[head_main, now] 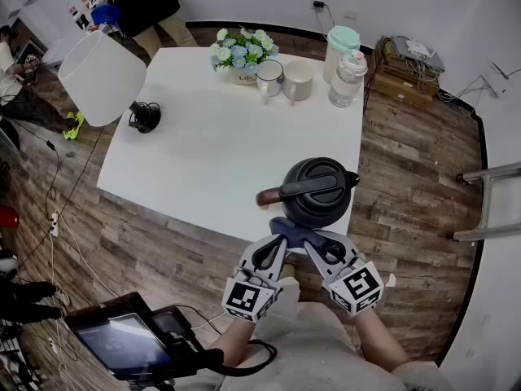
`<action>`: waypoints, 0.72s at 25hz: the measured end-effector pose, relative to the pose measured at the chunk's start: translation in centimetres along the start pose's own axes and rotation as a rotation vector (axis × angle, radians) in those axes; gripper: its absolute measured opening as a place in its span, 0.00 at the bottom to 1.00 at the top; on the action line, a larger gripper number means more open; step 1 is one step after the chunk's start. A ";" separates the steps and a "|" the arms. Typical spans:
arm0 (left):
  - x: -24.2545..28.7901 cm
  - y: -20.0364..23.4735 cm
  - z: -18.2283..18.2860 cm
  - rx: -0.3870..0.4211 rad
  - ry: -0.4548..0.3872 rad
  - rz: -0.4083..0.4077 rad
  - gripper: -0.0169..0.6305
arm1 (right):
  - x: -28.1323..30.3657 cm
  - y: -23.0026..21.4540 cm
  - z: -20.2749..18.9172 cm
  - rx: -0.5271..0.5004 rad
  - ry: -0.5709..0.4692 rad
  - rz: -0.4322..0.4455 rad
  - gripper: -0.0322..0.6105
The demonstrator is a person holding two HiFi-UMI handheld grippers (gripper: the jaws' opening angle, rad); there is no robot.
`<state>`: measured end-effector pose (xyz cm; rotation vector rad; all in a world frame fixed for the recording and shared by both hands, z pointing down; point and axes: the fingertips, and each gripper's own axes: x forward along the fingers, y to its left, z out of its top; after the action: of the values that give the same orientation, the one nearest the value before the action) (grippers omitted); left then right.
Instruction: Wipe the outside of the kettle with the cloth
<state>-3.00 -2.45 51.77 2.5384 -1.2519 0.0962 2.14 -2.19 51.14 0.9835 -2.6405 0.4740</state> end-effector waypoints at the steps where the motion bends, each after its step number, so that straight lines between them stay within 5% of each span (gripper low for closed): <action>1: 0.1 0.0 0.0 0.003 -0.002 -0.002 0.04 | 0.0 -0.1 -0.1 -0.005 -0.003 -0.002 0.15; 6: 0.0 -0.8 1.7 0.041 -0.039 -0.022 0.04 | -1.7 1.1 2.1 -0.100 -0.090 0.040 0.15; 11: -0.8 -5.0 8.6 0.065 -0.164 -0.117 0.04 | -6.3 2.6 8.1 -0.142 -0.243 0.080 0.15; 18: -0.3 -9.2 12.7 0.107 -0.241 -0.199 0.04 | -9.8 0.9 12.0 -0.265 -0.300 0.090 0.15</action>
<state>3.08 -0.79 37.43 2.8193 -1.0912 -0.1975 6.93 -0.66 36.48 0.9146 -2.9225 -0.0120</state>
